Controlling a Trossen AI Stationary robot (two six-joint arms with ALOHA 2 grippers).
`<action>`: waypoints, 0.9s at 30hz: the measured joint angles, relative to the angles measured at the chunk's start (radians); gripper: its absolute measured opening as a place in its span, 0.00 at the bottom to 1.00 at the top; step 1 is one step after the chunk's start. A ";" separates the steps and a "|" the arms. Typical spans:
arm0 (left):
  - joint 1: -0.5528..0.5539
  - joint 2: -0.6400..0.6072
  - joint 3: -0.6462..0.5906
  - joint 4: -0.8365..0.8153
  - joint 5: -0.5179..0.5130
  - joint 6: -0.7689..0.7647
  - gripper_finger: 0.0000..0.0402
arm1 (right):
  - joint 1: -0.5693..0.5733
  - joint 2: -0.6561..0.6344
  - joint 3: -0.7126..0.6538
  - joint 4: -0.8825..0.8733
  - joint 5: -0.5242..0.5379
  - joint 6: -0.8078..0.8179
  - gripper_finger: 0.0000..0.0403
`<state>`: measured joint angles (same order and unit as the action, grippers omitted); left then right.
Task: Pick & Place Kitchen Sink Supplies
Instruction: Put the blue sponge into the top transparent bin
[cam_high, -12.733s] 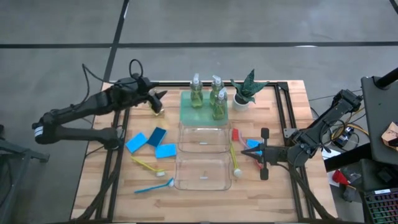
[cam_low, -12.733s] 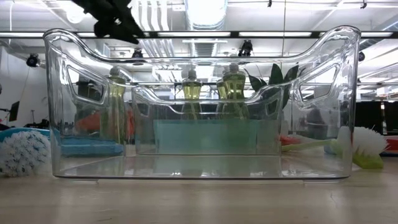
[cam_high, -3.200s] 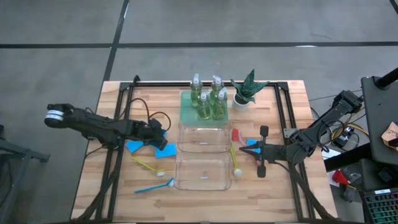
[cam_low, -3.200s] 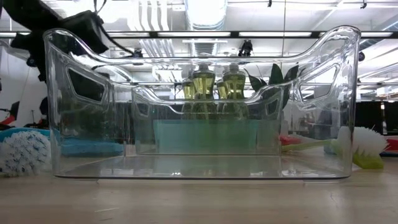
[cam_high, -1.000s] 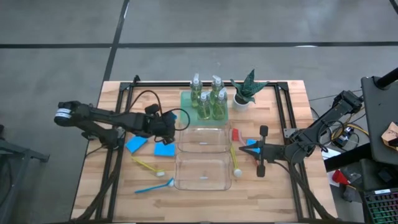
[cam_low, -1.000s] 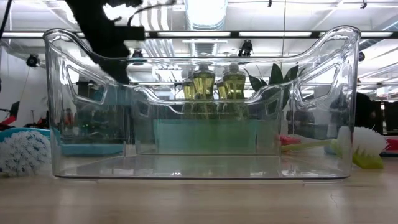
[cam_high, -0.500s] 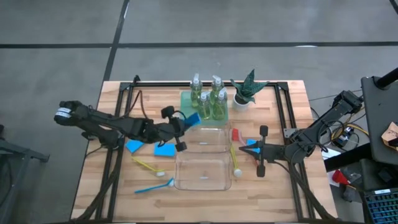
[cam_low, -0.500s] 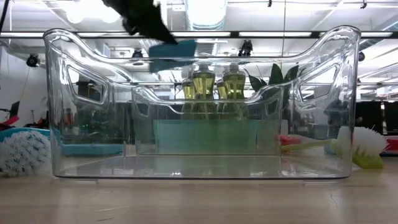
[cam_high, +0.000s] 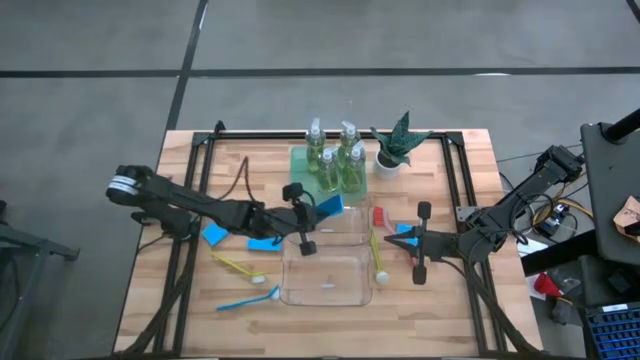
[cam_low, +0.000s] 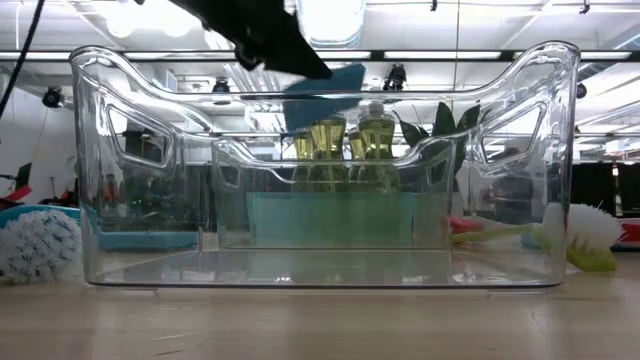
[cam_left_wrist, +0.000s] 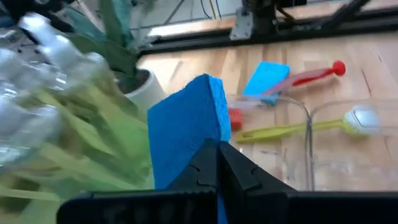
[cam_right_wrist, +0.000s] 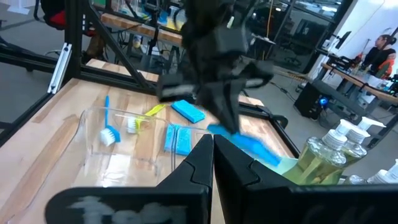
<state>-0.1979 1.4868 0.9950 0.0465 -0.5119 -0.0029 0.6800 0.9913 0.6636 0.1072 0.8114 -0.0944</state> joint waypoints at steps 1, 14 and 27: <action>-0.004 0.018 0.002 0.007 0.000 -0.002 0.00 | 0.000 0.000 0.000 0.006 0.000 -0.001 0.02; -0.009 0.183 0.063 -0.052 0.025 0.134 0.00 | 0.000 0.000 0.000 0.015 0.000 -0.002 0.02; 0.058 0.211 0.120 -0.127 0.198 0.263 0.00 | 0.000 0.000 0.000 0.035 0.000 -0.018 0.02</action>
<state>-0.1398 1.6974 1.1151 -0.0803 -0.3142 0.2602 0.6800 0.9913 0.6636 0.1422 0.8112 -0.1126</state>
